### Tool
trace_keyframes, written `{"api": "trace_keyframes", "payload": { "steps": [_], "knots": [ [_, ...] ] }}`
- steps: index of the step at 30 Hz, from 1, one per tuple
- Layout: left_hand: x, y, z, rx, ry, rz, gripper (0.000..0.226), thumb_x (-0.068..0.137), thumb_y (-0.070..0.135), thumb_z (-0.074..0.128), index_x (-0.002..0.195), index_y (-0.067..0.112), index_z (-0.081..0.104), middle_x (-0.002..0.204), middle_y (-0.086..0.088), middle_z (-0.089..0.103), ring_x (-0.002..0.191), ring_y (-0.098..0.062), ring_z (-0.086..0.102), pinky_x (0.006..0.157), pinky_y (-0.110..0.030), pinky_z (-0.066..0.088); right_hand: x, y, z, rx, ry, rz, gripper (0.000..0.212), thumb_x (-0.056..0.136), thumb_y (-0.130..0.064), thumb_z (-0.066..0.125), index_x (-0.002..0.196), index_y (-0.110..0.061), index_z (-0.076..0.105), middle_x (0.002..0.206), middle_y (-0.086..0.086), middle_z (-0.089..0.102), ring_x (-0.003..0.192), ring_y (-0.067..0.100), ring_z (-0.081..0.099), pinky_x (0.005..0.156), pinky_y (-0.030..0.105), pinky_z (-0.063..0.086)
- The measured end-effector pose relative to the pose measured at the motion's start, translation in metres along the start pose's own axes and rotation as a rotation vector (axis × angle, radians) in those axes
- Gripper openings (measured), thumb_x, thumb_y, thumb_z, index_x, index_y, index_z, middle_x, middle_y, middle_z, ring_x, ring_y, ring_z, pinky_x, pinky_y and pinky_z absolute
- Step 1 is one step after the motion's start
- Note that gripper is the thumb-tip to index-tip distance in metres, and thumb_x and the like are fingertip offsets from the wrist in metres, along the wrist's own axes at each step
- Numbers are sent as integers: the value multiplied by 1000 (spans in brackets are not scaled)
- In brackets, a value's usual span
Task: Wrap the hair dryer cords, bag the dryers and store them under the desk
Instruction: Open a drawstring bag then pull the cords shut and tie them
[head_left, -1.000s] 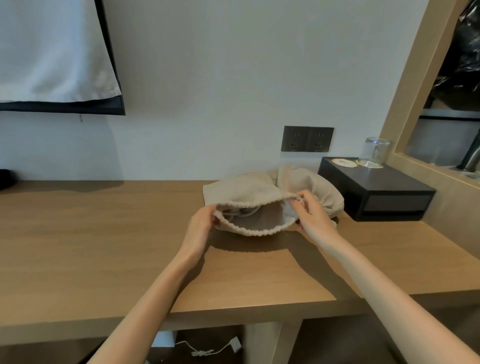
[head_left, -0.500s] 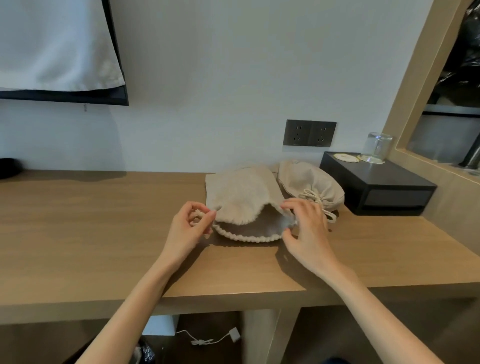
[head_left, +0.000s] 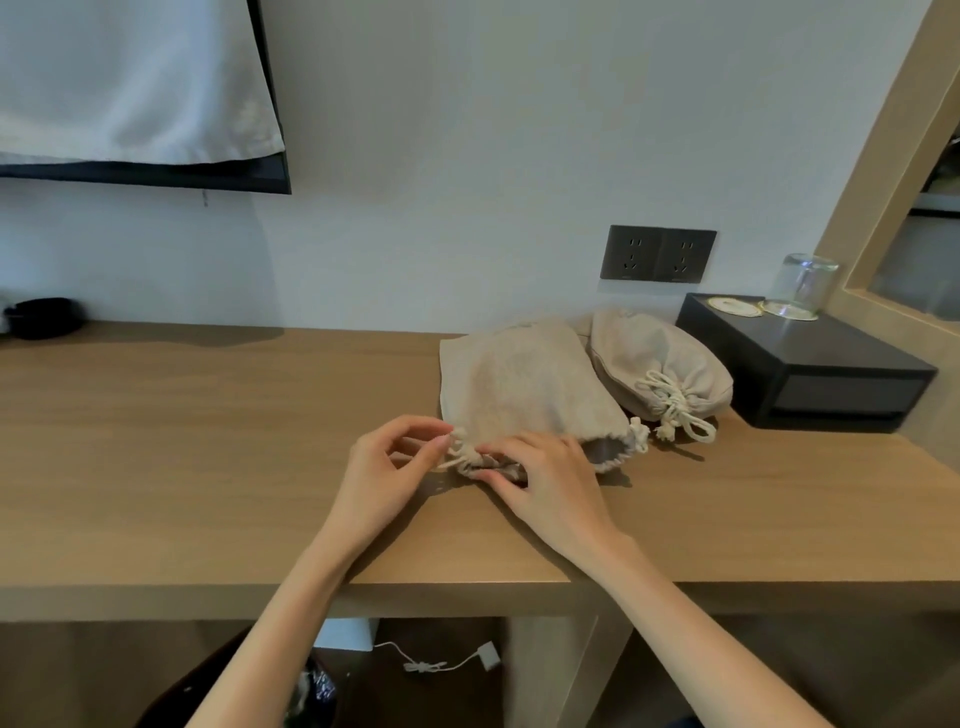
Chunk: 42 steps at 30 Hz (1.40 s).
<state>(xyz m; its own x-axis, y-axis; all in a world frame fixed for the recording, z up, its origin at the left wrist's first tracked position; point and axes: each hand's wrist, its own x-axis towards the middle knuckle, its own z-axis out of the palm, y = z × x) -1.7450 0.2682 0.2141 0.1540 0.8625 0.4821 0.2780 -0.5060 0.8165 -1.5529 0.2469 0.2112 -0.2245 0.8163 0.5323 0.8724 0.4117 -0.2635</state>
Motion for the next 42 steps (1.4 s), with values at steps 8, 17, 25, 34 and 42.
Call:
{"api": "trace_keyframes", "payload": {
  "steps": [8, 17, 25, 34, 42],
  "knots": [
    [-2, -2, 3, 105, -54, -34, 18, 83, 23, 69, 101, 27, 72, 86, 12, 69, 75, -3, 62, 65, -16, 51, -3, 2, -1, 81, -2, 77, 21, 86, -38, 64, 104, -29, 69, 100, -12, 66, 96, 9, 56, 81, 25, 43],
    [-4, 5, 1, -14, 163, -89, 11, 87, 20, 65, 95, 22, 72, 84, 10, 71, 78, 0, 64, 69, -10, 47, -2, 2, 5, -58, -17, -3, 13, 89, -24, 61, 101, -28, 64, 92, -12, 64, 84, 13, 58, 64, 31, 48],
    [-8, 11, 3, -64, 326, -94, 11, 89, 23, 62, 95, 30, 69, 90, 14, 70, 83, -1, 63, 74, -15, 48, -4, 5, 3, -73, 139, 161, 3, 90, -17, 59, 89, -20, 60, 82, -9, 59, 73, 12, 55, 56, 22, 35],
    [-5, 5, 1, -56, 227, -151, 9, 85, 23, 67, 94, 22, 69, 83, 4, 70, 75, -4, 65, 70, -18, 50, -3, -12, -1, 45, 13, -11, 39, 84, -38, 65, 121, -30, 60, 111, -11, 60, 103, 9, 48, 85, 29, 40],
    [-6, 5, 1, -68, 286, -157, 5, 88, 25, 62, 92, 24, 65, 81, 4, 69, 74, -6, 65, 69, -19, 52, 14, -16, 13, 160, 31, 35, 12, 93, -31, 57, 97, -25, 67, 89, -13, 63, 86, 6, 49, 75, 28, 38]
  ]
}}
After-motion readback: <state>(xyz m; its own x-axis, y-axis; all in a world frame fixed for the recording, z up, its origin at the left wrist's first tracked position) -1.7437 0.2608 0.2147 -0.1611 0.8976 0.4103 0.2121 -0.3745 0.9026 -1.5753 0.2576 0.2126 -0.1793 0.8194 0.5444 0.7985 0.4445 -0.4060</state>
